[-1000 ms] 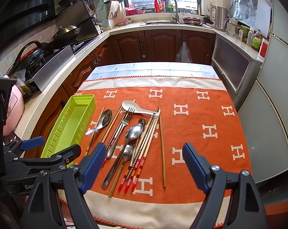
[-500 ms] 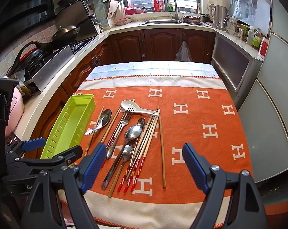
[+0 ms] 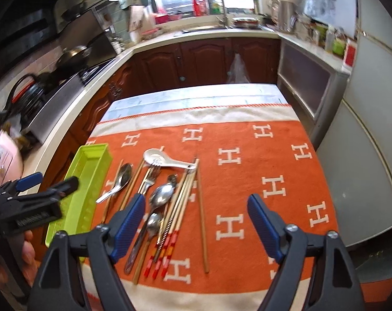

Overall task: Organize utensils
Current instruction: 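Grasp a wooden chopstick with the left tool while the right tool grasps another chopstick, then carry the chopstick into the green tray and open the left tool while the right tool does likewise, then grasp another wooden chopstick with the left tool while the right tool grasps a red-banded chopstick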

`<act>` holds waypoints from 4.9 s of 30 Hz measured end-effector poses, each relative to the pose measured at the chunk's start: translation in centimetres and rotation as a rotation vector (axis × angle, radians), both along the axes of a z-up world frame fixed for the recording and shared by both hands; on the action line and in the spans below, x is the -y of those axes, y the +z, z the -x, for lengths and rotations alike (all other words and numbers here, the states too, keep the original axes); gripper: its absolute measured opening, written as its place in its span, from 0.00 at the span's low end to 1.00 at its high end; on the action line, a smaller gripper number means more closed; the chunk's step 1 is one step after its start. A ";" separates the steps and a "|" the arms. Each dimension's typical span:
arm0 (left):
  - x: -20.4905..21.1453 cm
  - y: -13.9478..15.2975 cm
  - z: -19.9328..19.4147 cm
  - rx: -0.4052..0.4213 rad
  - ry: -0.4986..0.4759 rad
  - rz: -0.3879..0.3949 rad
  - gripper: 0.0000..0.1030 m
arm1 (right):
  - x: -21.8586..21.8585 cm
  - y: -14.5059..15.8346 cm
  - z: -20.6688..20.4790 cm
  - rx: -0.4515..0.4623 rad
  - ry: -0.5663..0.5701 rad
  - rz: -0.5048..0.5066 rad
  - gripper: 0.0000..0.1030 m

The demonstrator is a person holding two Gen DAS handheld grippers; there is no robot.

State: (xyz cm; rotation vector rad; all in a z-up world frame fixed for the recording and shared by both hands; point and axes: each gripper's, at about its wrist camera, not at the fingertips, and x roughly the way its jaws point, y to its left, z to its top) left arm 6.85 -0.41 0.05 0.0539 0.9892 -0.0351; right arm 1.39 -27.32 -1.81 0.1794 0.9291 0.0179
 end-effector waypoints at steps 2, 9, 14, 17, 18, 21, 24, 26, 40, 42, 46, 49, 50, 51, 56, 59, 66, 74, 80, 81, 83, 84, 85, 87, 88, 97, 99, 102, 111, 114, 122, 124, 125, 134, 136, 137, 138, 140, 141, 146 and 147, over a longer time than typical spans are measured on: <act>-0.5 -0.7 -1.4 -0.029 -0.015 0.024 0.94 | 1.0 -1.2 -1.1 -0.042 -0.011 -0.037 0.60; -1.3 -4.8 -4.6 -0.162 -0.042 0.060 0.43 | 2.2 -6.7 -4.1 -0.185 0.008 -0.070 0.43; -2.4 -6.8 -6.4 -0.227 -0.049 0.086 0.12 | 1.0 -10.5 -5.5 -0.265 0.061 -0.060 0.38; -2.7 -7.9 -7.7 -0.268 -0.067 0.117 0.08 | 0.2 -12.1 -6.3 -0.299 0.085 -0.055 0.32; -2.6 -8.3 -8.2 -0.283 -0.079 0.119 0.08 | -0.1 -12.6 -6.5 -0.305 0.093 -0.056 0.30; -2.1 -9.2 -9.1 -0.322 -0.106 0.112 0.06 | -0.7 -13.6 -7.0 -0.323 0.108 -0.033 0.23; -1.8 -10.4 -9.6 -0.369 -0.112 0.092 0.05 | -1.2 -13.5 -7.1 -0.306 0.119 0.013 0.18; -1.8 -11.2 -9.5 -0.397 -0.112 0.080 0.05 | -1.2 -13.6 -6.9 -0.306 0.120 0.011 0.18; 0.0 -14.0 -7.9 -0.443 -0.133 0.024 0.05 | -2.2 -13.6 -6.6 -0.307 0.144 0.007 0.18; -0.1 -14.1 -7.8 -0.461 -0.113 0.007 0.10 | -2.3 -13.6 -6.4 -0.305 0.150 0.009 0.18; 1.0 -14.4 -7.1 -0.475 -0.132 -0.015 0.15 | -2.3 -13.6 -6.2 -0.300 0.149 0.008 0.18; 1.9 -14.6 -6.9 -0.491 -0.141 -0.010 0.21 | -2.3 -13.5 -6.0 -0.302 0.150 0.002 0.18; 2.3 -14.6 -6.8 -0.488 -0.144 -0.024 0.22 | -2.1 -13.5 -6.1 -0.302 0.149 -0.005 0.18; 2.8 -14.7 -6.8 -0.486 -0.146 -0.042 0.23 | -1.9 -13.5 -6.1 -0.302 0.145 -0.015 0.18; 5.6 -15.0 -5.7 -0.447 -0.177 -0.078 0.49 | -1.1 -13.4 -5.9 -0.291 0.129 -0.020 0.18; 6.5 -15.0 -5.4 -0.410 -0.167 -0.077 0.51 | -0.5 -12.8 -5.6 -0.260 0.131 -0.057 0.18; 5.4 -14.9 -4.2 -0.374 -0.175 -0.009 0.07 | -0.9 -12.7 -5.8 -0.248 0.157 -0.008 0.18; 4.4 -14.6 -2.8 -0.369 -0.142 0.042 0.04 | -3.5 -13.7 -5.1 -0.220 0.203 0.155 0.17; 2.6 -12.2 -1.1 -0.348 -0.136 0.133 0.04 | -2.2 -13.5 -5.2 -0.258 0.164 0.043 0.06; 2.7 -11.5 -0.5 -0.335 -0.141 0.145 0.04 | -2.2 -13.4 -5.2 -0.266 0.157 0.014 0.06; 2.5 -9.9 0.9 -0.310 -0.145 0.159 0.04 | -2.1 -12.6 -4.8 -0.269 0.145 -0.022 0.06; 2.4 -8.9 1.5 -0.293 -0.148 0.173 0.04 | -2.0 -12.1 -4.4 -0.263 0.144 -0.038 0.06; 2.1 -8.2 2.0 -0.280 -0.148 0.187 0.04 | -2.1 -11.6 -3.9 -0.256 0.145 -0.049 0.06; 1.4 -6.7 2.0 -0.257 -0.146 0.210 0.04 | -2.3 -10.1 -3.0 -0.238 0.152 -0.085 0.06; 1.0 -5.8 2.5 -0.236 -0.142 0.220 0.04 | -2.5 -9.5 -2.8 -0.231 0.157 -0.098 0.06; -7.0 -0.6 4.8 -0.085 -0.015 0.128 0.04 | -6.8 -3.2 -1.6 -0.145 0.272 -0.167 0.06; -8.4 -1.2 4.4 -0.096 0.010 0.109 0.04 | -8.2 -2.3 -1.8 -0.134 0.301 -0.177 0.06; -10.1 -3.7 2.6 -0.148 0.044 0.105 0.04 | -10.5 -1.5 -2.8 -0.142 0.332 -0.213 0.06; -11.4 -9.1 -0.9 -0.223 0.126 0.080 0.10 | -17.7 -4.1 -8.3 -0.274 0.259 -0.371 0.06; -12.1 -8.4 0.0 -0.194 0.164 0.101 0.29 | -19.4 -5.6 -9.6 -0.309 0.207 -0.406 0.06; -13.3 -5.0 2.6 -0.097 0.240 0.039 0.43 | -23.2 -8.7 -10.2 -0.445 0.256 -0.483 0.08; -13.6 -5.0 2.9 -0.089 0.256 0.026 0.43 | -23.4 -9.1 -9.9 -0.464 0.270 -0.500 0.13; -13.7 -5.0 3.0 -0.092 0.262 0.027 0.43 | -23.5 -9.1 -9.8 -0.467 0.280 -0.508 0.17; -12.9 -5.4 3.4 -0.116 0.231 0.066 0.43 | -22.4 -6.8 -8.1 -0.377 0.386 -0.390 0.19; -12.2 -5.1 3.5 -0.116 0.212 0.076 0.44 | -21.6 -6.0 -7.7 -0.332 0.401 -0.332 0.19; -11.8 -5.0 3.6 -0.115 0.200 0.083 0.44 | -21.0 -5.6 -7.4 -0.305 0.409 -0.296 0.19; -11.3 -4.8 3.6 -0.112 0.188 0.090 0.46 | -20.6 -5.4 -7.3 -0.289 0.413 -0.272 0.19; -10.3 -4.5 3.8 -0.108 0.162 0.101 0.47 | -19.2 -4.9 -6.8 -0.258 0.412 -0.234 0.19; -9.6 -4.4 3.8 -0.107 0.144 0.106 0.47 | -18.1 -4.6 -6.6 -0.244 0.406 -0.221 0.19; -5.9 -4.6 3.7 -0.109 0.051 0.124 0.47 | -13.1 -3.8 -5.5 -0.177 0.351 -0.156 0.19; -5.0 -4.8 3.7 -0.114 0.028 0.136 0.47 | -12.1 -3.6 -5.2 -0.160 0.340 -0.142 0.19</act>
